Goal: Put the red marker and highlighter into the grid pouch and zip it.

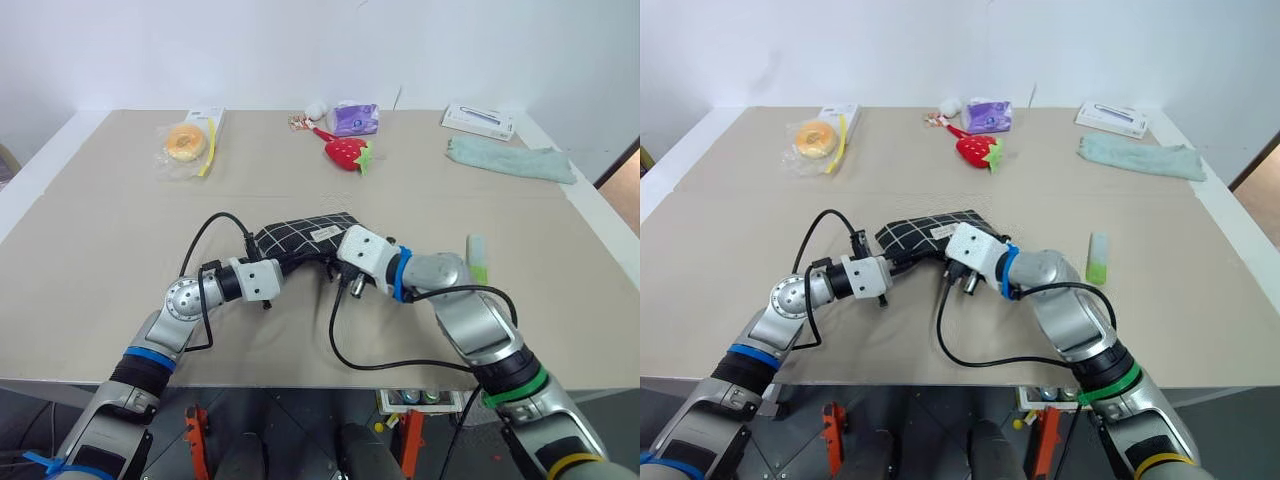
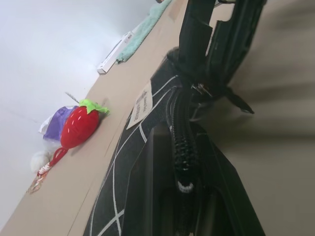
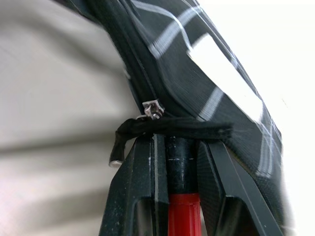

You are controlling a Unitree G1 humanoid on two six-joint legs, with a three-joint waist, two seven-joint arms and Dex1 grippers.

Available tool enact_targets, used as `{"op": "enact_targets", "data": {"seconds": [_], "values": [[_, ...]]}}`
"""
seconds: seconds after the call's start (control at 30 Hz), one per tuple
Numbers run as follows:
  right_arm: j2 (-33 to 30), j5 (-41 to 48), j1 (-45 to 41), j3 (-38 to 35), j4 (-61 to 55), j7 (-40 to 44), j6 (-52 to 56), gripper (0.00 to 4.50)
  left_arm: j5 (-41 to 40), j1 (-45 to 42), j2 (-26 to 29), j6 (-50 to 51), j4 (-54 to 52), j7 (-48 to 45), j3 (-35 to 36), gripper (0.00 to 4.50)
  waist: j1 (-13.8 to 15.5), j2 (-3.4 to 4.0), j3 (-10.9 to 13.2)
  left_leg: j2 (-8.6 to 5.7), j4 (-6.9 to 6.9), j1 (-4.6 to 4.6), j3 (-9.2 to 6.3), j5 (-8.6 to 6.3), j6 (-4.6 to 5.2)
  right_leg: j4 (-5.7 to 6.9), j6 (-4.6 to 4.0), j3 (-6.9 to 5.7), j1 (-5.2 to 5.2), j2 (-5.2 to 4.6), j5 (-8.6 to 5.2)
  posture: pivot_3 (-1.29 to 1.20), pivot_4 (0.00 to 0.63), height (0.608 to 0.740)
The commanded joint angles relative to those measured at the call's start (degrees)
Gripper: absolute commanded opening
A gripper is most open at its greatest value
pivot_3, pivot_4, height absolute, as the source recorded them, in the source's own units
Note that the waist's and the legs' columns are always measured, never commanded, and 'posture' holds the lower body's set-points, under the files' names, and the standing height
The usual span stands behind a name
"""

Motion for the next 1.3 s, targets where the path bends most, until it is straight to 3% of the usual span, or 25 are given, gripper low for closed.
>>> {"op": "enact_targets", "data": {"seconds": [0.03, 0.43, 0.63, 0.87, 1.03, 1.3], "values": [[2.19, 1.87, -1.83, 0.92, -4.24, 1.19, -1.8, 0.52, -0.74, -0.79, -0.48, -0.46, -2.23, 0.34, 0.27, 0.0, 0.0, 0.0, 0.0, 0.0, 0.0, 0.0, 0.0, 0.0, 0.0, 0.0, 0.0, 0.0, 0.0, 0.0, 0.0, 0.0, 0.15, 0.739], [-3.37, -2.32, -3.24, -3.77, 7.79, -2.66, -17.88, 0.52, -2.78, 0.57, -0.64, 1.22, -3.76, -1.64, -0.02, 0.0, -0.01, 0.0, 0.0, 0.0, 0.0, 0.0, 0.0, 0.0, 0.0, 0.0, -0.01, -0.01, 0.0, 0.0, 0.0, 0.0, 0.15, 0.739], [-9.62, -0.77, -2.25, -6.06, 5.52, 1.24, -30.59, 0.52, -7.89, 0.09, 0.08, 5.57, -5.06, -7.9, -0.31, 0.0, 0.0, 0.0, 0.01, -0.01, -0.02, -0.01, 0.01, 0.0, 0.0, -0.01, 0.02, -0.01, 0.0, -0.01, -0.02, 0.0, 0.15, 0.739], [-13.93, -6.14, -2.0, -3.58, 7.71, 1.7, -47.72, 0.52, -14.19, -1.25, -0.94, 12.76, -7.43, -13.67, 0.11, 0.0, -0.1, 0.0, 0.01, 0.02, -0.02, 0.02, 0.01, 0.0, 0.0, 0.01, -0.01, 0.01, -0.01, 0.03, -0.01, 0.0, 0.15, 0.739], [-13.41, -9.43, -1.68, -2.3, 8.62, 0.96, -55.03, 0.52, -15.94, -4.09, -2.14, 16.45, -5.12, -14.6, 1.68, 0.0, -0.03, -0.02, 0.02, 0.0, 0.01, 0.02, 0.02, 0.0, 0.0, 0.0, 0.0, 0.02, 0.02, 0.02, -0.01, 0.0, 0.15, 0.739], [-12.0, -3.96, 1.52, -5.96, 5.12, 6.61, -35.26, 0.52, -17.22, -5.74, -3.2, 18.83, -6.09, -15.11, 3.07, 0.0, -0.01, -0.03, 0.02, 0.0, 0.02, 0.01, 0.02, 0.0, 0.0, 0.0, -0.27, 0.04, 0.02, 0.02, 0.15, 0.0, 0.15, 0.739]]}}
